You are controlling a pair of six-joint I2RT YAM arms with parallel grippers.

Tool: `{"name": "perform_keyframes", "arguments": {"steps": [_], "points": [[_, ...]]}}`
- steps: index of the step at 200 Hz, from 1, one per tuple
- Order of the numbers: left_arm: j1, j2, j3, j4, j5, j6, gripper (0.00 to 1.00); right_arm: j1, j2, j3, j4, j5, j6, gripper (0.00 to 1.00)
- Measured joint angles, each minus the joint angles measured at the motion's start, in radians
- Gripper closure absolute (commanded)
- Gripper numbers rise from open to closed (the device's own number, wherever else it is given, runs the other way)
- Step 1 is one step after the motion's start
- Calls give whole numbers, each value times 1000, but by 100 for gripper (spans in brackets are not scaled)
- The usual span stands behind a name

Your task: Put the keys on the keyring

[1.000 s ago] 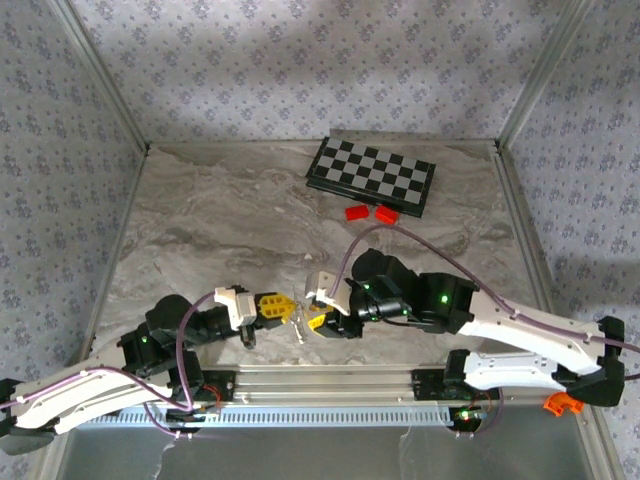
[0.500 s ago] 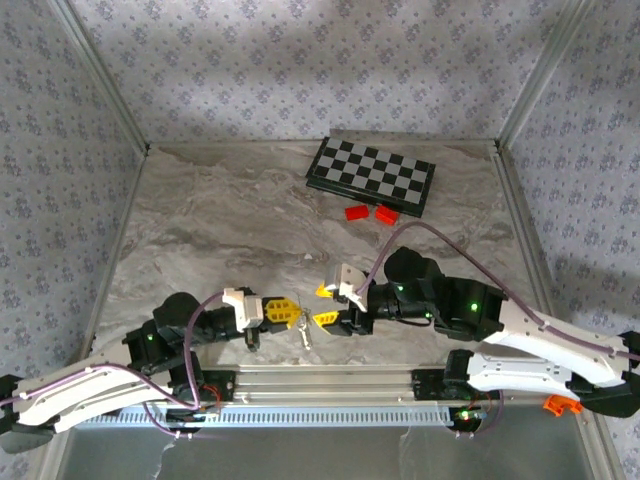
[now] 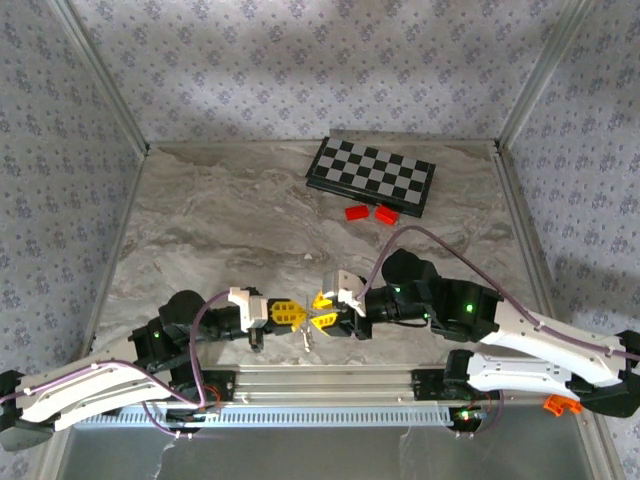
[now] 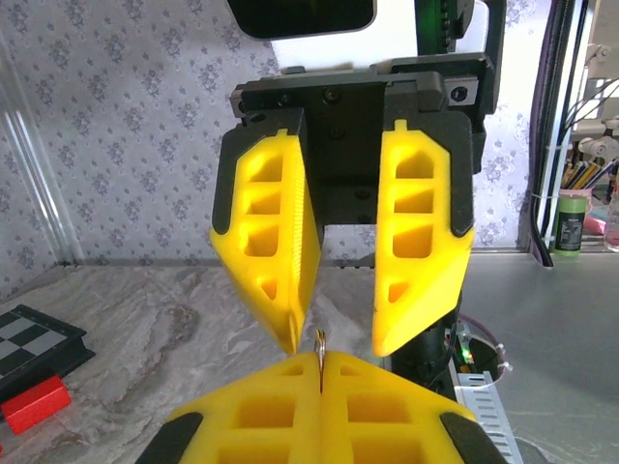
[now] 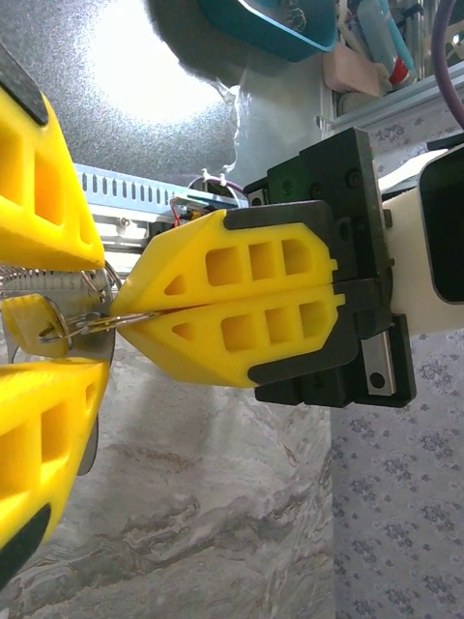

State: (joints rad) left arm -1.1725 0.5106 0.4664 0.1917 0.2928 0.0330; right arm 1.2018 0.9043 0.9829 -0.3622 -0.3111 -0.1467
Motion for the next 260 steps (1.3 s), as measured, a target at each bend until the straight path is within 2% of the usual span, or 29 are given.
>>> {"name": "perform_keyframes", "arguments": {"steps": [40, 82, 136, 170, 211, 260], "points": [[0, 3, 0, 29, 11, -5, 100, 0, 2, -5, 11, 0, 0, 80], [0, 2, 0, 45, 14, -10, 100, 0, 10, -5, 32, 0, -4, 92], [1, 0, 0, 45, 14, -16, 100, -4, 13, -5, 38, -11, -3, 100], [1, 0, 0, 44, 13, -17, 100, -6, 12, -11, 43, -19, -3, 100], [1, -23, 7, -25, -31, 8, 74, -6, 11, -15, 24, 7, -8, 100], [1, -47, 135, -236, -148, 60, 63, -6, 68, 72, -177, 108, -46, 100]]}}
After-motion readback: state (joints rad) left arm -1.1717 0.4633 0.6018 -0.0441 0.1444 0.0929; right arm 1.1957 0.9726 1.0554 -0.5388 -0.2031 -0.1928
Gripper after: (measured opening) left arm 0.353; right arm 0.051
